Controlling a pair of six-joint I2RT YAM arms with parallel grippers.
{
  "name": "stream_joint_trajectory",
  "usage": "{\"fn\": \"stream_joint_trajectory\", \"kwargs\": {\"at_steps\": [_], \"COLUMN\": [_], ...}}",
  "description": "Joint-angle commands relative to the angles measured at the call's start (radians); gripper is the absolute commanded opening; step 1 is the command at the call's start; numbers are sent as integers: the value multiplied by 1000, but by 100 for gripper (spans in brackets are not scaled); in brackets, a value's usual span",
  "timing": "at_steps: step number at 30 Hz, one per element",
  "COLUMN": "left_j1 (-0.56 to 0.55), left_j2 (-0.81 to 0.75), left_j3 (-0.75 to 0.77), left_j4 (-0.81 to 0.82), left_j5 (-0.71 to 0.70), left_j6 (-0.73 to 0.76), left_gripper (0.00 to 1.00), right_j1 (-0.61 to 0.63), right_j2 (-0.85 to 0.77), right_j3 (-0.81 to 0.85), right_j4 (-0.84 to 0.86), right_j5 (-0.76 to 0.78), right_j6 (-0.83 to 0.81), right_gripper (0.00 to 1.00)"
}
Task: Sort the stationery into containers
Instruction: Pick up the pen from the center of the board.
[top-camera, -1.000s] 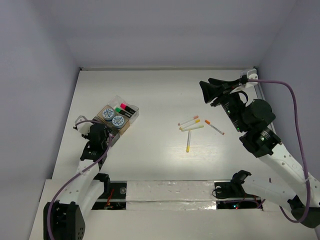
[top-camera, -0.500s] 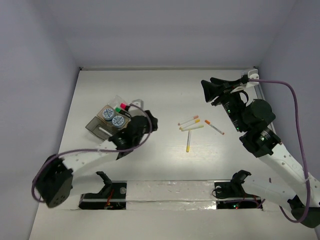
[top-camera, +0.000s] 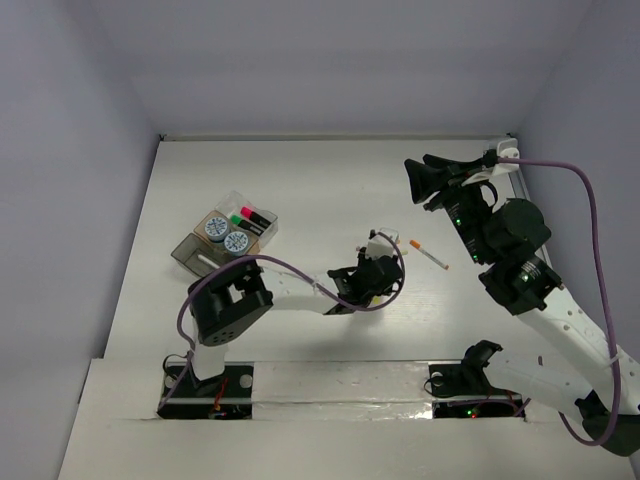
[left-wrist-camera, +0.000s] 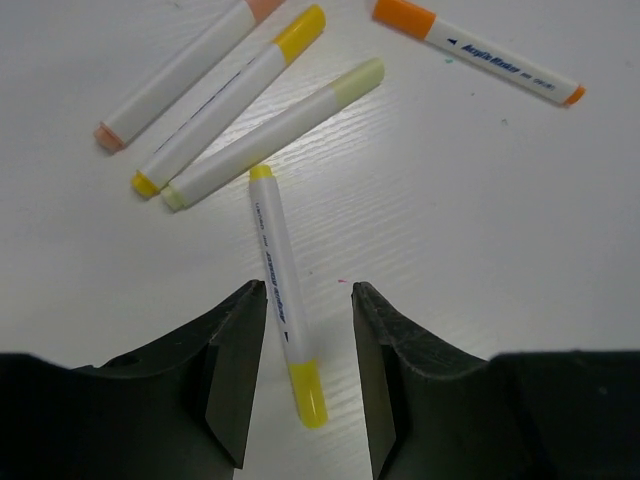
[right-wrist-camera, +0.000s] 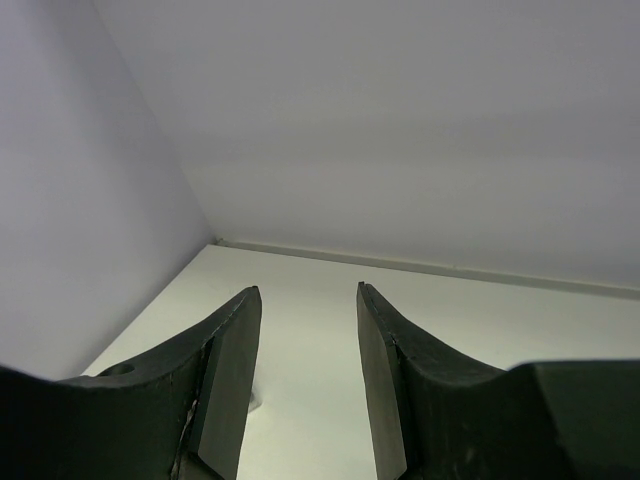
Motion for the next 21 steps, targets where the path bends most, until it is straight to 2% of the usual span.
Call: {"fn": "stream_joint_trajectory", "kwargs": {"at_steps": [1,9,13,14,16,21], "left_j1": [5,-5,-5,-5,-27,-80], "left_j2": [21,135,156,156,150,3], "left_j3": [57,77,91,93,79,4], "left_j4": [-31,4,-14,-28,-37,-29], "left_j5": [-44,-20,-50,-56,-88,-219], "left_j6": [11,24,25,24,19,7], "left_gripper": [37,35,22,12,3,0], "right_j1": [-3,-3,-3,-3,-3,-3], "right_j2": [-3,0,-3,-3,-3,-3], "right_j3": [15,15,15,15,14,11], "right_j4": [16,16,14,16,17,22], "right_j5": [18,14,14,15,15,27], "right_j6": [-19,-19,-19,-19,-19,-17], "right_gripper": [49,49,49,49,49,50]}}
